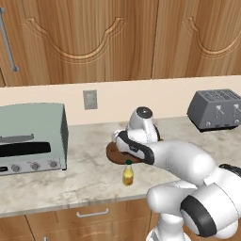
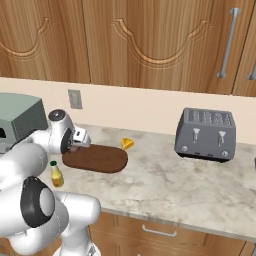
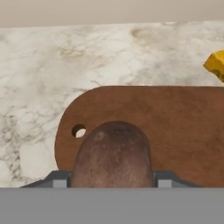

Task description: Retrieve the reheated potato from the microwave, then place the potato, cheese, and condiment on the cutting board.

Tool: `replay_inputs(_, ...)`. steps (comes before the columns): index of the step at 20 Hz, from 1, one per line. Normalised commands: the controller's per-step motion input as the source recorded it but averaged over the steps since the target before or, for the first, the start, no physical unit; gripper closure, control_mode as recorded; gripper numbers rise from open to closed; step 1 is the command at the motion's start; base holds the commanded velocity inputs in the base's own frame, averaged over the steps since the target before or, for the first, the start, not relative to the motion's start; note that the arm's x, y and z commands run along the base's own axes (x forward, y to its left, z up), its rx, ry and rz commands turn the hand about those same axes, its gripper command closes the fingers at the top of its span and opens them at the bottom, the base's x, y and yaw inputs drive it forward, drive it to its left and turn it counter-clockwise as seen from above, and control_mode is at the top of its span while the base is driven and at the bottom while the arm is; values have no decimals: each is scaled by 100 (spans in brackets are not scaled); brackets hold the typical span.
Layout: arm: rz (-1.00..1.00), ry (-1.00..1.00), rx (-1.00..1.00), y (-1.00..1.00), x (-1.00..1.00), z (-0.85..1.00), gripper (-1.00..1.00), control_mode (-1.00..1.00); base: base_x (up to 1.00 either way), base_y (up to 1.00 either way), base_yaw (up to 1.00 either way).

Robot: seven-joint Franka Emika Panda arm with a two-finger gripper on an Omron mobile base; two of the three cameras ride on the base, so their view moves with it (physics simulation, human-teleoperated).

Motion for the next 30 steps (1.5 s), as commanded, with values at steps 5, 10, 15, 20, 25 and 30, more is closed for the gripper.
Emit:
replay_inputs(5, 0, 0, -4, 2, 5, -24, 100, -100, 0, 0, 0)
replay_inputs(10, 0, 0, -1, 0, 5, -21, 100, -100, 0, 0, 0)
replay_inputs(15, 0, 0, 0, 0, 5, -18, 100, -100, 0, 0, 0)
replay_inputs(20, 0, 0, 0, 0, 7, -16, 100, -100, 0, 0, 0)
replay_inputs(25, 0, 0, 0, 0, 8, -13, 100, -100, 0, 0, 0)
replay_inputs(30, 0, 0, 0, 0, 7, -8, 100, -100, 0, 0, 0)
